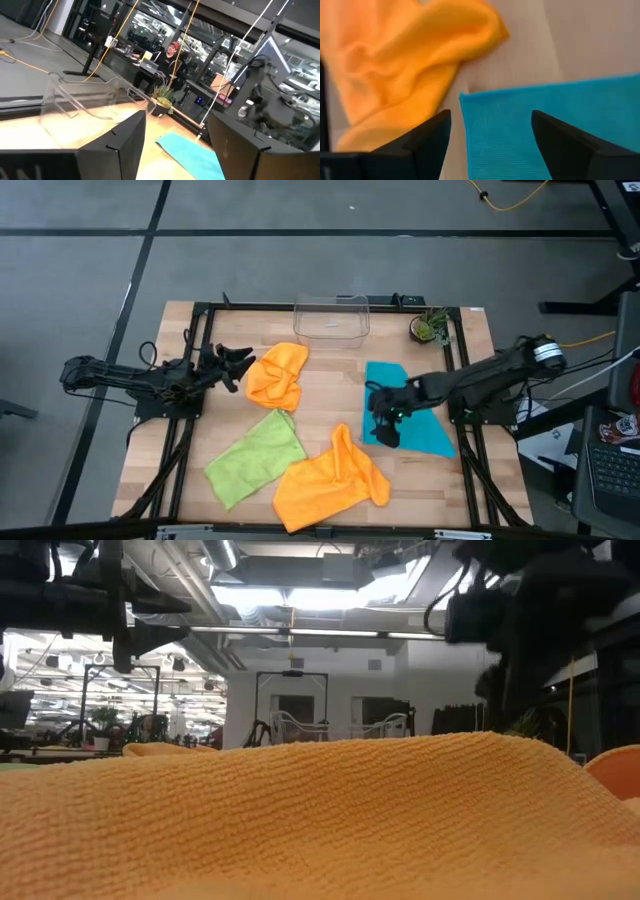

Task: Fold microfiber towels
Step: Fold the blue microfiber cloth

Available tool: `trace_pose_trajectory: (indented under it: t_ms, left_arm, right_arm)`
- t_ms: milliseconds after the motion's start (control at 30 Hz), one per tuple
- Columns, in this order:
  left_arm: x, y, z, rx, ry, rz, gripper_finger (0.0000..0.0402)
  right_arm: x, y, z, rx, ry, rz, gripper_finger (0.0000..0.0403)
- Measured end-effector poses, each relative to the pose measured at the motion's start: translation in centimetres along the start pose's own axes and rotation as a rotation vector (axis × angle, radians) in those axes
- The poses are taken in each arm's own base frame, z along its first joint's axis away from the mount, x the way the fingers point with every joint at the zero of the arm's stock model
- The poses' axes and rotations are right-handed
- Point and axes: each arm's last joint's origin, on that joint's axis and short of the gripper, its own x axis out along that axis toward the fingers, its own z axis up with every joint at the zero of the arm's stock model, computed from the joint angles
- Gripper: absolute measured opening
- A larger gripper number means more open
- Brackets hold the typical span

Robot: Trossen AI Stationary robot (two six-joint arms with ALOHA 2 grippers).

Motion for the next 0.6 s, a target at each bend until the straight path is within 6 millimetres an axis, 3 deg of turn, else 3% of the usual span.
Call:
trace_pose_trajectory:
  t_ms: [333,600]
  left_arm:
    - [0.0,0.2,0.0,0.007,-0.02,0.063,0.0208]
    - [0.0,0.2,0.0,0.0,-0.018,0.064,0.0208]
  right_arm:
    - [4.3,2.2,-0.9,0.058,0.005,0.03,0.0278]
    - [6.4,2.9,-2.2,0.005,-0.089,-0.195,0.0278]
